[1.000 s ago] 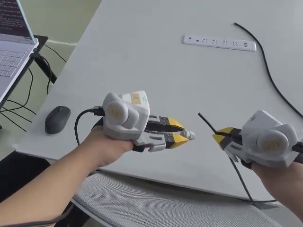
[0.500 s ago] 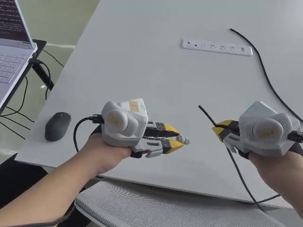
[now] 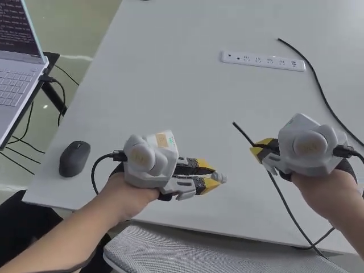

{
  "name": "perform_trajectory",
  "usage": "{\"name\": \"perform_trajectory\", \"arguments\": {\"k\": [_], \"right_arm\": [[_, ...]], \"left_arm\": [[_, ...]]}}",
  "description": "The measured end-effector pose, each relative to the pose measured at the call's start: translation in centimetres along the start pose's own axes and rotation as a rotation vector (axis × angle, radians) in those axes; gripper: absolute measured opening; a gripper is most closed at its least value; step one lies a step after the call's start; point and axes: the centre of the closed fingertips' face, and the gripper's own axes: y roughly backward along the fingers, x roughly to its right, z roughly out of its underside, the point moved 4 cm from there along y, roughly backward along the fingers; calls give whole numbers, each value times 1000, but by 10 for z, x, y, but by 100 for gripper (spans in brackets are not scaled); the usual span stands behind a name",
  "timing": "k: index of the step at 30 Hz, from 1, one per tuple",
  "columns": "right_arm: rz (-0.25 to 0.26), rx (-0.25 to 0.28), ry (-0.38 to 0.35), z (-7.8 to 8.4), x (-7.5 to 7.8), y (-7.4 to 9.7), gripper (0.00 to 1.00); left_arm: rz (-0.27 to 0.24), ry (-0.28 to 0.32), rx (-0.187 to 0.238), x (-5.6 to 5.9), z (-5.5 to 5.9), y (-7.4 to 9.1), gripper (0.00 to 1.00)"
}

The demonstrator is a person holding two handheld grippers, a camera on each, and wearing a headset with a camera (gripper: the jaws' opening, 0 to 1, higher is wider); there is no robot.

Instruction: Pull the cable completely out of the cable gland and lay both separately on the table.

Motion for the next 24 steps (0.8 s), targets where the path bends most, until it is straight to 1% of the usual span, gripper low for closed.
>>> {"name": "perform_trajectory", "arguments": {"k": [4, 8, 12, 16, 18, 22, 24], "right_arm": [[-12, -5, -21, -7, 1, -10, 0], [-13, -6, -7, -15, -1, -21, 0], [-23, -15, 14, -24, -6, -30, 0], [-43, -22, 45, -31, -13, -42, 0], [-52, -25, 56, -35, -16, -49, 0], [-66, -27, 61, -45, -21, -64, 0], [-69, -25, 73, -50, -23, -69, 0]], "left_arm": [[0, -6, -4, -6, 5, 5, 15], [1, -7, -6, -11, 10, 8, 15], [7, -4, 3, -14, 13, 13, 15], [2, -6, 3, -17, 21, 19, 15], [-3, -5, -1, -19, 27, 22, 15], [-9, 9, -6, -22, 36, 27, 15], [-15, 27, -5, -24, 42, 29, 15]]}}
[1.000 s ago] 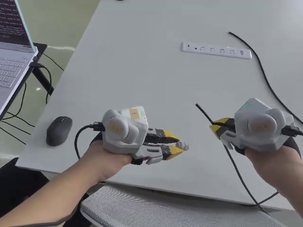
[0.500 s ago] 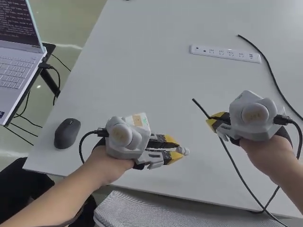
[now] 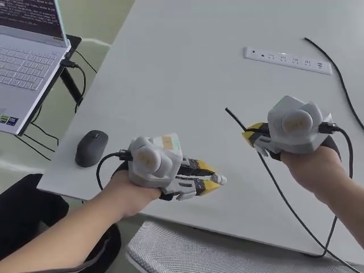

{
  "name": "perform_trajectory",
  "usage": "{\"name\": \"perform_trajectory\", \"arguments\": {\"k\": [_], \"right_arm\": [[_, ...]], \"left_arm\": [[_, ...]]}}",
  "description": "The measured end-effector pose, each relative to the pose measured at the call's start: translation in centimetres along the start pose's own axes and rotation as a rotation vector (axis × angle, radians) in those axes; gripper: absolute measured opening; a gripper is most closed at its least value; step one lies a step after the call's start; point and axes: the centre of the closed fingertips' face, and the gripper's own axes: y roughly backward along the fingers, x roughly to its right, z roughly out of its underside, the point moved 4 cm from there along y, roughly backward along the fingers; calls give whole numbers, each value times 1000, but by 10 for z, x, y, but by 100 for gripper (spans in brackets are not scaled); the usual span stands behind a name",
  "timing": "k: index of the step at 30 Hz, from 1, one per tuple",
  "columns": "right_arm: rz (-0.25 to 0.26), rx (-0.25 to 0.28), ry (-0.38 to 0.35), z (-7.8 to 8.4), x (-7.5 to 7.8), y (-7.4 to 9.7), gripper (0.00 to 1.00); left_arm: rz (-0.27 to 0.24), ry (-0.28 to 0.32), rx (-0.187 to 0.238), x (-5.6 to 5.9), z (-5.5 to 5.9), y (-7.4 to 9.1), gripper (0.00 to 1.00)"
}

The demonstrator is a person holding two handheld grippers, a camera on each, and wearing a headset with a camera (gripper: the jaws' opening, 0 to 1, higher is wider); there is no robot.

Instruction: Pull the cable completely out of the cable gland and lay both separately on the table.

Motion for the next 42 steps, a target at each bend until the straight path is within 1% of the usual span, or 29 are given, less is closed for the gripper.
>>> {"name": "perform_trajectory", "arguments": {"k": [3, 7, 11, 13, 15, 19, 21, 22, 23, 25, 26, 27, 29, 33, 36, 38, 40, 42], "right_arm": [[-6, -5, 38, -8, -1, -11, 0], [-18, -7, 65, -16, -2, -25, 0], [-28, -11, 76, -21, -3, -38, 0], [-39, -15, 85, -24, -6, -45, 0], [-51, -18, 104, -26, -10, -52, 0], [-87, -46, 160, -26, -19, -70, 0], [-107, -51, 187, -27, -24, -80, 0], [-115, -55, 200, -27, -26, -84, 0], [-126, -76, 219, -25, -29, -90, 0], [-147, -85, 242, -24, -35, -98, 0], [-162, -91, 261, -23, -40, -103, 0], [-177, -109, 292, -20, -44, -108, 0], [-191, -129, 333, -16, -49, -115, 0], [-222, -139, 319, -8, -57, -127, 0], [-235, -150, 314, -5, -60, -132, 0], [-245, -162, 316, -3, -63, -135, 0], [-243, -173, 336, -1, -64, -137, 0], [-247, -177, 334, -1, -64, -138, 0]], "left_arm": [[-9, 11, 2, -2, 7, 4, 15], [-16, 25, -1, -7, 18, 6, 15], [-21, 37, -6, -12, 28, 7, 15], [-30, 49, -9, -17, 34, 8, 15], [-31, 55, -6, -19, 36, 8, 16], [-40, 65, -9, -28, 46, 6, 16], [-46, 72, -10, -33, 50, 6, 16], [-50, 76, -8, -35, 51, 5, 16], [-56, 81, -4, -39, 53, 5, 16], [-68, 94, 0, -43, 55, 5, 16], [-78, 98, 4, -46, 57, 5, 16], [-82, 102, 4, -48, 58, 5, 16], [-93, 103, 2, -51, 63, 3, 16], [-118, 87, -21, -57, 71, 2, 16], [-121, 97, -15, -59, 73, 2, 16], [-125, 102, -18, -60, 76, 2, 16], [-129, 109, -15, -62, 77, 2, 16], [-131, 111, -16, -63, 79, 2, 16]]}}
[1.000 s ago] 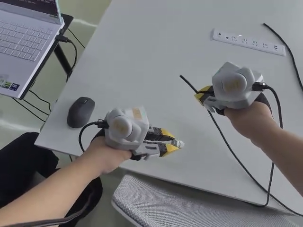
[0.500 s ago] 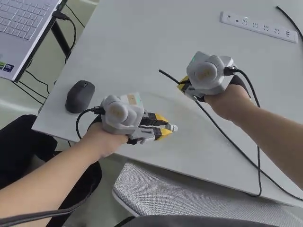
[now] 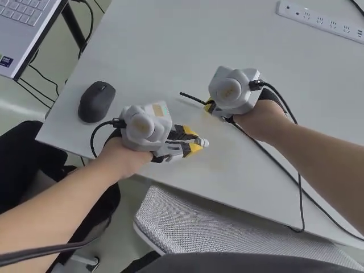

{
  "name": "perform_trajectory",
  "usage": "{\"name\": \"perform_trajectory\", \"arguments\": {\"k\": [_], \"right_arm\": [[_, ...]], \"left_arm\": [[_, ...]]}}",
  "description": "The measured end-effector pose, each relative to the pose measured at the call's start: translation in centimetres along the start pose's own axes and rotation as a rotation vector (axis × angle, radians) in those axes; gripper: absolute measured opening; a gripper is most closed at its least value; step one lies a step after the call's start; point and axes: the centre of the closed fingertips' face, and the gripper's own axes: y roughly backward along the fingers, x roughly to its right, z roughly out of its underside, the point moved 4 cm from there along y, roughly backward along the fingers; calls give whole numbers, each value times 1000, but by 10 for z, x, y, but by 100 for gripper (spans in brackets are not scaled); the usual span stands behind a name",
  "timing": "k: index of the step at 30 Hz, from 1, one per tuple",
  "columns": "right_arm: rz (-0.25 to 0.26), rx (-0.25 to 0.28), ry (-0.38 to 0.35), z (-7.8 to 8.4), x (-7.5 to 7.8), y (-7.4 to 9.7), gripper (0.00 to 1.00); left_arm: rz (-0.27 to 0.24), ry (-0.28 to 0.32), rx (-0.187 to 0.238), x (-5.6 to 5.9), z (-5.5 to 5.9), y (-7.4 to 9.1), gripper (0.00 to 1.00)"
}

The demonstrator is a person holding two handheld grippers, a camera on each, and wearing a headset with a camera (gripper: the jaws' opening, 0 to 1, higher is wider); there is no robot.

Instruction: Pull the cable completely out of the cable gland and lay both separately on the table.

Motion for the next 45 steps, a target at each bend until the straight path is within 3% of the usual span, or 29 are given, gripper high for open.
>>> {"name": "perform_trajectory", "arguments": {"k": [4, 12, 29, 45], "right_arm": [[-23, 15, -38, -1, -4, -4, 0], [-22, 25, -46, -6, -5, -6, 0], [-30, 34, -99, -5, -3, -5, 0], [-29, 38, -125, -3, -3, -6, 0]], "left_arm": [[2, 2, -3, -1, 3, -1, 16], [8, 1, -10, -3, 8, -2, 16], [25, -51, -50, 1, 9, -6, 16], [28, -51, -50, 2, 7, -3, 16]]}}
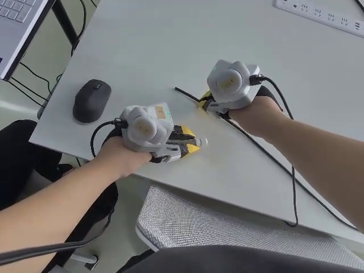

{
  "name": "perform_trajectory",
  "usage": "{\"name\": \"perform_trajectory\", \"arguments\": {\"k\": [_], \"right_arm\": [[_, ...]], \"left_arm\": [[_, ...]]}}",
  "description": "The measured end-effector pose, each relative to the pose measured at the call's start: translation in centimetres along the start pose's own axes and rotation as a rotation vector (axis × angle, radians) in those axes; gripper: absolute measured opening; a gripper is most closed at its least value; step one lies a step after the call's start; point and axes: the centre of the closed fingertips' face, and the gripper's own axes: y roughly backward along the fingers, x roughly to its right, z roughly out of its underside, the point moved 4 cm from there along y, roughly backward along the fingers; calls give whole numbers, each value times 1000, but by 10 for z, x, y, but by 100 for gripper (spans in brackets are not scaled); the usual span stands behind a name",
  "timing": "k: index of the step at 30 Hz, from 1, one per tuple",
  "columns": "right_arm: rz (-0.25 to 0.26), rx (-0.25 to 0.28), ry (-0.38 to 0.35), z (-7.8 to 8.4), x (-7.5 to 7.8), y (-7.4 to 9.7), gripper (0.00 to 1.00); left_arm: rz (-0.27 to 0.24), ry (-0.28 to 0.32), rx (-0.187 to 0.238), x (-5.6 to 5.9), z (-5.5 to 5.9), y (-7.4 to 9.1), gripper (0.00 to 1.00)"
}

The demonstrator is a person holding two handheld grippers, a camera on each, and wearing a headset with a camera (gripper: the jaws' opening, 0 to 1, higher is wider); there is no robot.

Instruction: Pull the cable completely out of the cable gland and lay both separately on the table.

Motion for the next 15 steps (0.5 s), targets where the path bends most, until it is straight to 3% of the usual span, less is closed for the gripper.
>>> {"name": "perform_trajectory", "arguments": {"k": [15], "right_arm": [[18, -3, -25, 1, 3, 1, 7]], "left_arm": [[-9, -11, 2, -9, 7, -7, 17]]}}
